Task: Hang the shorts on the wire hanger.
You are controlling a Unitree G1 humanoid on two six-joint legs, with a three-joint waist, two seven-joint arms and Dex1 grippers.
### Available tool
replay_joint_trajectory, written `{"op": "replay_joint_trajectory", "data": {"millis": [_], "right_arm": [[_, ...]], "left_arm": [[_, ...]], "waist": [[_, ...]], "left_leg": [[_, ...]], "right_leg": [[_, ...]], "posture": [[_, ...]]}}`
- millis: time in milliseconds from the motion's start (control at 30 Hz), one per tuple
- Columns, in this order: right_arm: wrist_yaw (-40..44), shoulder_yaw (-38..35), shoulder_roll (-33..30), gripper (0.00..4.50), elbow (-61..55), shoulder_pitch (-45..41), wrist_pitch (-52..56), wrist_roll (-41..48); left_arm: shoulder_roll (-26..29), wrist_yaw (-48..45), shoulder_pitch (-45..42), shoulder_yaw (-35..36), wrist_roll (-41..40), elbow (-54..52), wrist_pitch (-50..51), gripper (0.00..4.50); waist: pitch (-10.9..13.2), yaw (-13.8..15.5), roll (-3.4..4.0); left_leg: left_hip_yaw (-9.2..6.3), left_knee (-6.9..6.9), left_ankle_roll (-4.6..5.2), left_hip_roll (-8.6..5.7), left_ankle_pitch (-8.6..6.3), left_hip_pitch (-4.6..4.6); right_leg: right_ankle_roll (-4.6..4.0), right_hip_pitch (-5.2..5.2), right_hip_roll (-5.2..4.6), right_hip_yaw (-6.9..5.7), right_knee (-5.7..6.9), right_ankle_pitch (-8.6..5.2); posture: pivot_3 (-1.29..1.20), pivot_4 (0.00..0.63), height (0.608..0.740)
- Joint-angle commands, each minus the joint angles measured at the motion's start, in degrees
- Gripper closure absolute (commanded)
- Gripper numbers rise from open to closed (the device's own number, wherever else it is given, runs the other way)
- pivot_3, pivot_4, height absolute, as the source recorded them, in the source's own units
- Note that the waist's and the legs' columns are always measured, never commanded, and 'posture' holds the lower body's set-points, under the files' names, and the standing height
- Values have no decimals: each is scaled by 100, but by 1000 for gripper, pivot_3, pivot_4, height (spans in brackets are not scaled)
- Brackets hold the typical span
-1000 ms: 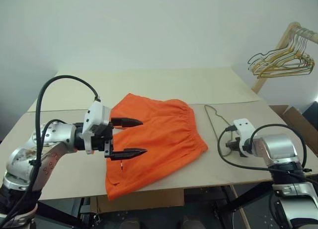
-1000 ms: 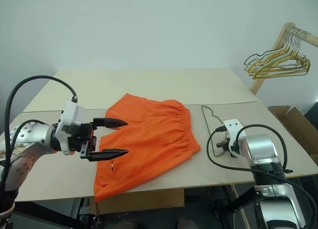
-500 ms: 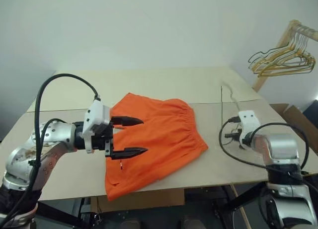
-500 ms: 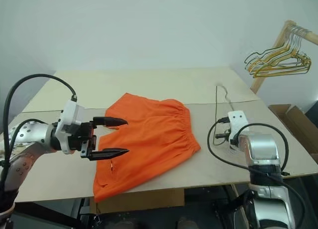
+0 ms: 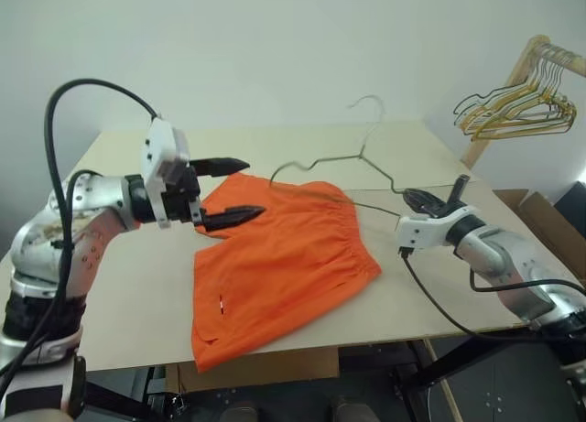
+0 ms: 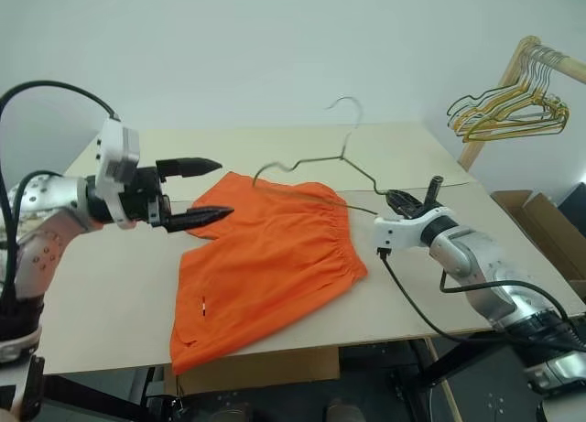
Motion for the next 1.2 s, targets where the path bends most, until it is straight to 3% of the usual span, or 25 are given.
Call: {"op": "replay_joint_trajectory", "data": {"millis": [33, 233, 400, 700, 833, 1200], "right_arm": [[-336, -20, -33, 4479, 432, -445, -1008, -466], [-439, -56, 231, 4479, 715, -927, -1712, -862], [-555, -163, 394, 4479, 749, -1101, -1920, -1086], [-505, -404, 480, 4479, 520, -1175, -1900, -1053], [-463, -482, 510, 4500, 483, -1185, -1906, -1069], [-426, -515, 541, 4500, 420, -1169, -1926, -1056]], "left_arm": [[88, -332, -370, -264, 355, 478, -89, 0], [38, -856, -1009, -1176, 1170, 1338, 20, 0], [-151, -1290, -1417, -1642, 1318, 1819, 514, 0], [-382, -1513, -1387, -2034, 1789, 1925, 561, 0], [-457, -1476, -1348, -1994, 1882, 1917, 546, 868], [-512, -1440, -1338, -1859, 1903, 1920, 600, 4471]], "waist": [[0, -1, 0], [0, -3, -1], [0, -15, 0], [0, -125, 0], [0, -150, 0], [0, -150, 0]], "left_leg": [[0, 0, 0, 0, 0, -1], [4, 0, 0, -1, 0, -7], [3, 0, 1, -1, 0, -12], [-3, 2, 1, -1, 0, -23], [-3, 2, 1, 0, 0, -20], [-2, 3, 1, -1, 0, -19]], "right_leg": [[0, 0, 1, 0, 0, 0], [0, -2, -1, 0, -5, 0], [0, -5, 0, -1, -4, 0], [1, -13, -1, 0, -2, 0], [1, -13, -1, 2, 1, 0], [1, -13, -1, 5, 4, 0]], "posture": [[31, 0, 740], [12, 0, 740], [-4, 0, 740], [-18, 0, 740], [-18, 0, 740], [-23, 0, 740]]}}
